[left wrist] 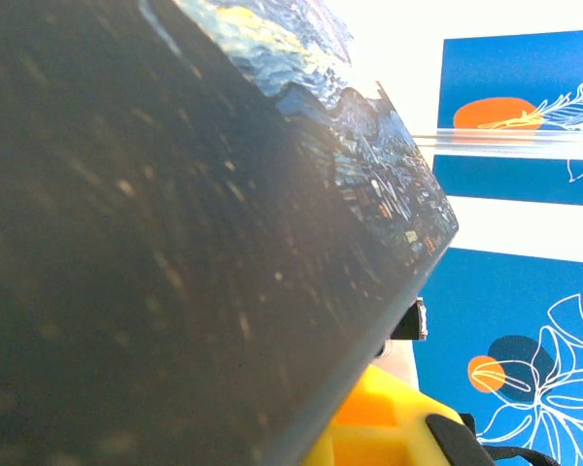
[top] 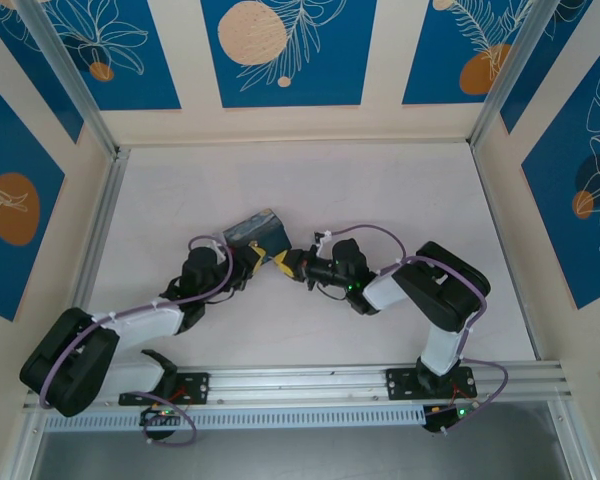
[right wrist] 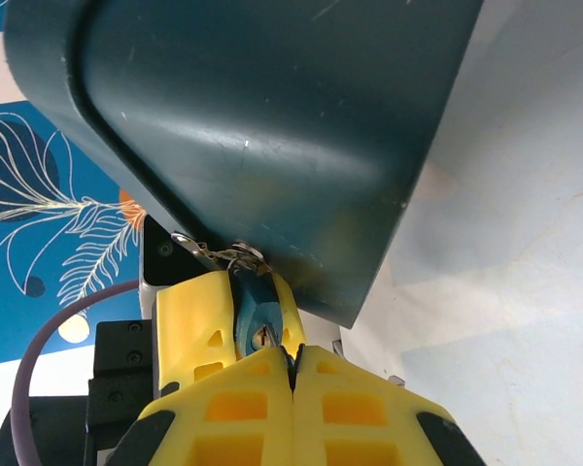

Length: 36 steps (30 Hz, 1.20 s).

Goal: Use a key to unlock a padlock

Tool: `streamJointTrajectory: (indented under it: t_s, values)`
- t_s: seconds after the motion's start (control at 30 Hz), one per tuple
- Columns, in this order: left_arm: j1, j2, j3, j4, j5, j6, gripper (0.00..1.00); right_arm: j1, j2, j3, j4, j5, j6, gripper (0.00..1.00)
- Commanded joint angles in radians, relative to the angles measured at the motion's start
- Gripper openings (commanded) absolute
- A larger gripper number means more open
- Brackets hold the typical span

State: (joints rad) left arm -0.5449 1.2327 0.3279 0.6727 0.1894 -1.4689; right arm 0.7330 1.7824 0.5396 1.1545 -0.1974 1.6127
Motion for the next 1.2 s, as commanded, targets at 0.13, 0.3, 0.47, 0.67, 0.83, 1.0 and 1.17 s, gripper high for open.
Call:
streamJointTrajectory:
  t_s: [0.13, 0.3, 0.47, 0.67, 0.83, 1.0, 1.17]
  values:
    - [0.009, -0.038, -0.003, 0.047, -0.005, 0.000, 0.00, 0.006, 0.005, 0.049, -0.005, 0.010, -0.005, 0.00]
    - [0.008, -0.035, -0.001, 0.054, -0.004, -0.002, 0.00, 0.009, 0.015, 0.066, -0.007, -0.001, -0.003, 0.00]
    - [0.008, -0.030, 0.000, 0.068, -0.004, -0.013, 0.00, 0.017, 0.027, 0.068, -0.001, -0.002, -0.001, 0.00]
    - [0.007, -0.029, 0.005, 0.076, 0.003, -0.015, 0.00, 0.014, 0.049, 0.069, 0.004, -0.011, -0.007, 0.00]
    - [0.007, -0.022, 0.003, 0.076, 0.015, -0.011, 0.00, 0.009, 0.069, 0.056, 0.039, -0.013, 0.004, 0.00]
    - [0.007, -0.005, 0.003, 0.080, 0.015, -0.005, 0.00, 0.003, 0.041, 0.039, 0.018, -0.010, -0.005, 0.00]
    - [0.009, 0.018, 0.009, 0.096, 0.035, 0.002, 0.00, -0.022, -0.038, -0.021, -0.063, -0.004, -0.040, 0.00]
